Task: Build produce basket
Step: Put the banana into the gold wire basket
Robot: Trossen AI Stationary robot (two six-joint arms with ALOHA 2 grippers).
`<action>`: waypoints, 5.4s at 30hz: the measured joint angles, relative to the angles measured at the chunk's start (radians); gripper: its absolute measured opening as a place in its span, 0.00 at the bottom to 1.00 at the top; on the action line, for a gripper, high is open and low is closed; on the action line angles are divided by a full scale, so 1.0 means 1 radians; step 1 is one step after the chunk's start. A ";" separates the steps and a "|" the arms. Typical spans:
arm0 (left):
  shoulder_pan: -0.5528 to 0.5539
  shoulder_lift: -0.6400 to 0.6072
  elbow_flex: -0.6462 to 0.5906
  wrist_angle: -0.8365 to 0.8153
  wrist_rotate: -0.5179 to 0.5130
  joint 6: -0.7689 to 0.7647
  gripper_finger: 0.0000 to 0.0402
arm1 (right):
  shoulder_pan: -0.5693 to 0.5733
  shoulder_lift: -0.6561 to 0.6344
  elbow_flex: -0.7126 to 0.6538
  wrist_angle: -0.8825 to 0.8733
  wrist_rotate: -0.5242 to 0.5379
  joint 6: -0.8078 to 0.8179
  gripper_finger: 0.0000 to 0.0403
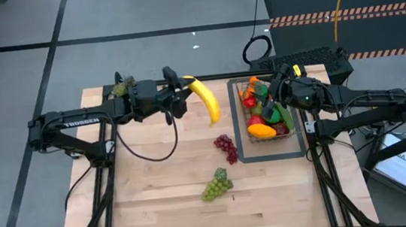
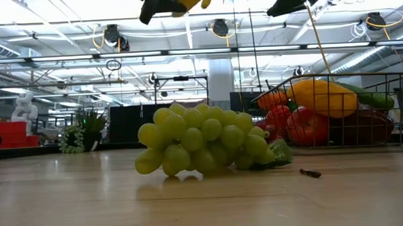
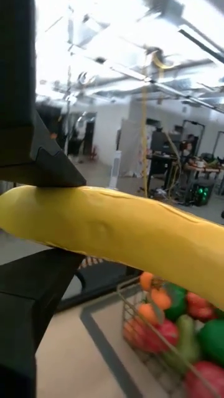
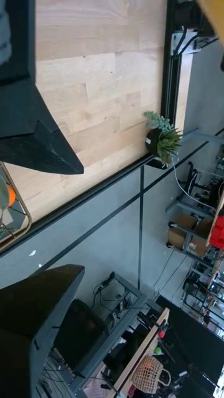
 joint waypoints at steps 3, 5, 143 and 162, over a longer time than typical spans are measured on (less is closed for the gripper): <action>0.000 0.000 0.000 -0.007 0.000 -0.118 0.39 | 0.000 0.000 0.000 0.000 0.000 0.000 0.61; 0.000 0.000 0.000 -0.018 0.000 -0.204 0.39 | 0.000 0.000 0.000 0.000 0.000 0.000 0.61; -0.078 -0.031 0.000 -0.417 -0.149 -1.183 0.81 | -0.028 0.292 0.329 -0.558 -0.248 0.720 0.35; -0.061 -0.037 0.000 -0.416 -0.148 -1.117 0.81 | -0.121 0.301 0.205 -0.843 -0.318 0.965 0.35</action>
